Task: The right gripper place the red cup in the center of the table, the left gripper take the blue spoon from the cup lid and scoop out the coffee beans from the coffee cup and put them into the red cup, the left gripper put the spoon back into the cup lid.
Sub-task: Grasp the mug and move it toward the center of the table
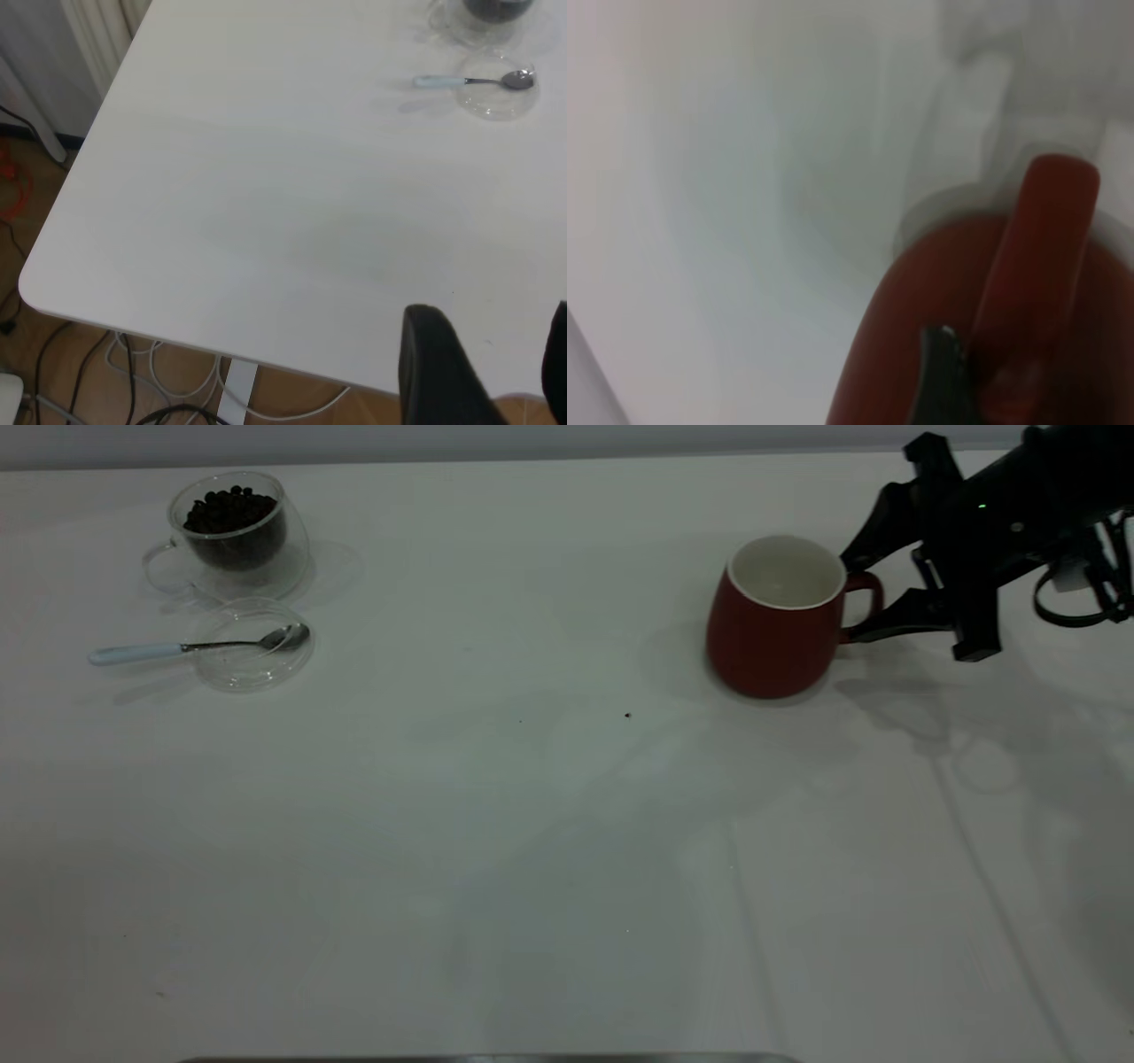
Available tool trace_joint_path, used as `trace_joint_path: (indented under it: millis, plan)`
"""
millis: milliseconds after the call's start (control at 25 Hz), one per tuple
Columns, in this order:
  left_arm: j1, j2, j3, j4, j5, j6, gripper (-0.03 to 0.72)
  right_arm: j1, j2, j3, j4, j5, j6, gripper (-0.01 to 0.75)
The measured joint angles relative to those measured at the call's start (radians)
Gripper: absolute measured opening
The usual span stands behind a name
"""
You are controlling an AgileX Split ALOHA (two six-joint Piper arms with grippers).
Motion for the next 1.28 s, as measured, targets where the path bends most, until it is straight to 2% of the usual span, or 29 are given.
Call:
trace_joint_path:
  millis: [320, 840, 1080, 1280]
  plan:
    - [0.0, 0.0, 0.0, 0.0, 0.0, 0.0, 0.354, 0.105, 0.049, -0.01, 0.141, -0.019, 0.0, 0.561]
    - [0.0, 0.0, 0.0, 0.0, 0.0, 0.0, 0.354, 0.285, 0.142, -0.217, 0.149, -0.018, 0.041, 0.561]
    - [0.0, 0.0, 0.0, 0.0, 0.0, 0.0, 0.354, 0.335, 0.161, -0.249, 0.165, -0.022, 0.046, 0.561]
    - [0.0, 0.0, 0.0, 0.0, 0.0, 0.0, 0.354, 0.346, 0.164, -0.25, 0.169, -0.023, 0.049, 0.561]
